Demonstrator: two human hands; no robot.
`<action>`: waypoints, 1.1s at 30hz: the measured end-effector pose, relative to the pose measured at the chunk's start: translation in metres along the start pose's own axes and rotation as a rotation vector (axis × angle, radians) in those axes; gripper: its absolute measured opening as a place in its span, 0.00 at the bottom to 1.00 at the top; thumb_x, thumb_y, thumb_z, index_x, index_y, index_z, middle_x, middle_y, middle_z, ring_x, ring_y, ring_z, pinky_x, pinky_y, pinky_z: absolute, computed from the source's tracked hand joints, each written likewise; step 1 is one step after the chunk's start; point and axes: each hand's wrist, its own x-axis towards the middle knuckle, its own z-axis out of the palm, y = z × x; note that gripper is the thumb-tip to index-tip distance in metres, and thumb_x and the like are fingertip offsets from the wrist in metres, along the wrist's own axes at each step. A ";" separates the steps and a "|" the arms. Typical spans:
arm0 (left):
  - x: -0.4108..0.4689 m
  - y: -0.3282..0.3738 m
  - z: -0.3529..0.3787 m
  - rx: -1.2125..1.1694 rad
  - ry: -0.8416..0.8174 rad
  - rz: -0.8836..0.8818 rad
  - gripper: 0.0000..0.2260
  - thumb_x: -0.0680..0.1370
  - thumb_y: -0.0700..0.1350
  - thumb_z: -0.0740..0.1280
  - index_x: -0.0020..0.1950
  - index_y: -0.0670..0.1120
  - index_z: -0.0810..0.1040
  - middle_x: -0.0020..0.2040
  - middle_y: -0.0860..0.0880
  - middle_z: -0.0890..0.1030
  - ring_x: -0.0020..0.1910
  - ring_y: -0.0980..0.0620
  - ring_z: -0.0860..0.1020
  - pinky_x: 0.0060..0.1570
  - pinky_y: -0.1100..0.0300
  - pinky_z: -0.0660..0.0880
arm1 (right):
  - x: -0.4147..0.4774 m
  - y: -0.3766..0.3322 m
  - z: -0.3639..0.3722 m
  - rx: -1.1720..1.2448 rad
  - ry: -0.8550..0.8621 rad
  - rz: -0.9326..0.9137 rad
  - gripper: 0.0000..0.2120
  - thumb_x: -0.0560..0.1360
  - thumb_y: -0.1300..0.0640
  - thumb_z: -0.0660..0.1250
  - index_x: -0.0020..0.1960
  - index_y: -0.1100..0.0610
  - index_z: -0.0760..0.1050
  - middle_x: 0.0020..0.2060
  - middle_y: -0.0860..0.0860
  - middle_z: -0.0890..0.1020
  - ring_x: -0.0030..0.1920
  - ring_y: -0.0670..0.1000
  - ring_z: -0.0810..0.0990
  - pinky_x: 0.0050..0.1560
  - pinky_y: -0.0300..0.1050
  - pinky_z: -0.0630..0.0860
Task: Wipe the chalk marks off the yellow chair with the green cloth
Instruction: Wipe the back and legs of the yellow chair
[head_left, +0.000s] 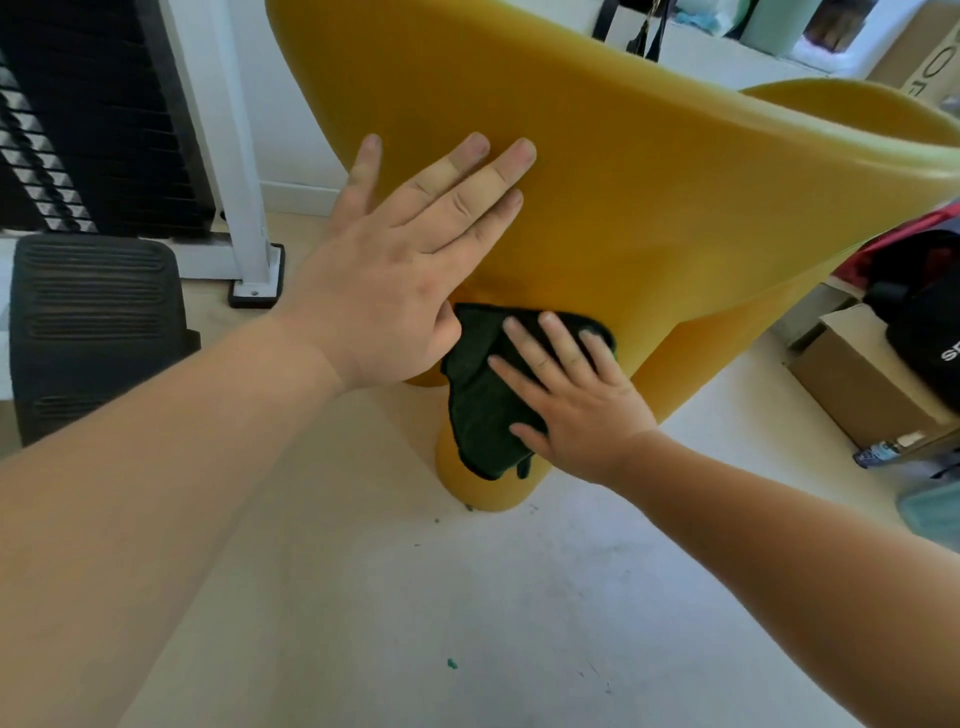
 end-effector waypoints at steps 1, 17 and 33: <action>0.000 0.002 0.000 0.028 0.045 -0.010 0.31 0.75 0.45 0.61 0.79 0.46 0.63 0.82 0.47 0.56 0.80 0.45 0.57 0.72 0.31 0.55 | 0.000 -0.008 0.009 0.001 -0.006 -0.022 0.38 0.80 0.34 0.53 0.83 0.51 0.48 0.82 0.55 0.43 0.81 0.60 0.34 0.78 0.58 0.30; 0.105 0.098 -0.055 0.085 0.206 -0.030 0.27 0.74 0.52 0.65 0.72 0.44 0.72 0.66 0.36 0.75 0.62 0.32 0.73 0.59 0.37 0.68 | 0.019 -0.021 0.002 1.149 0.496 1.033 0.36 0.80 0.37 0.48 0.74 0.62 0.70 0.79 0.67 0.57 0.81 0.67 0.43 0.79 0.65 0.39; 0.298 0.194 -0.037 -0.129 -0.470 -0.016 0.25 0.79 0.60 0.62 0.75 0.58 0.64 0.63 0.51 0.76 0.55 0.50 0.73 0.52 0.54 0.69 | 0.002 0.145 0.019 2.168 1.207 1.880 0.29 0.81 0.54 0.66 0.77 0.46 0.55 0.70 0.48 0.75 0.64 0.44 0.76 0.60 0.39 0.76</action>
